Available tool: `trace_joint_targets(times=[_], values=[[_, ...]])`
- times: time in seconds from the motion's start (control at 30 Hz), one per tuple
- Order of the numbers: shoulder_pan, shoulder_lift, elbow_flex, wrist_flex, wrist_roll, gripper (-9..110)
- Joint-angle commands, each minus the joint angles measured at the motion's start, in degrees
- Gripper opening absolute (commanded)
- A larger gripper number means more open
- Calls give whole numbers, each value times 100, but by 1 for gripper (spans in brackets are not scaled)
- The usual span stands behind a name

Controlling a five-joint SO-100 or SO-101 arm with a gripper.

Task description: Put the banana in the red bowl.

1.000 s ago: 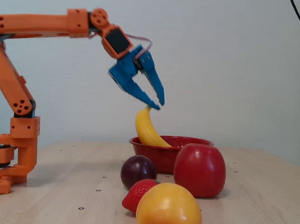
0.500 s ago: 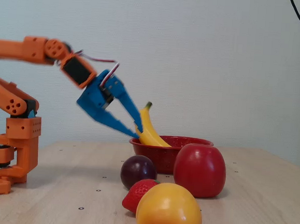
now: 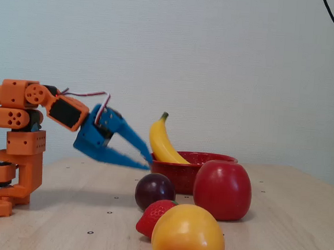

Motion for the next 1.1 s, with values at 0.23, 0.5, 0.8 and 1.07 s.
trace_joint_targets(times=[0.23,0.5,0.8,1.07], values=[[-281,844,114,1644,-483,0],[-264,1090,114,2232,-844,0],[-97,1090,114,2276,-879,0],[-97,1090,114,2285,-896,0]])
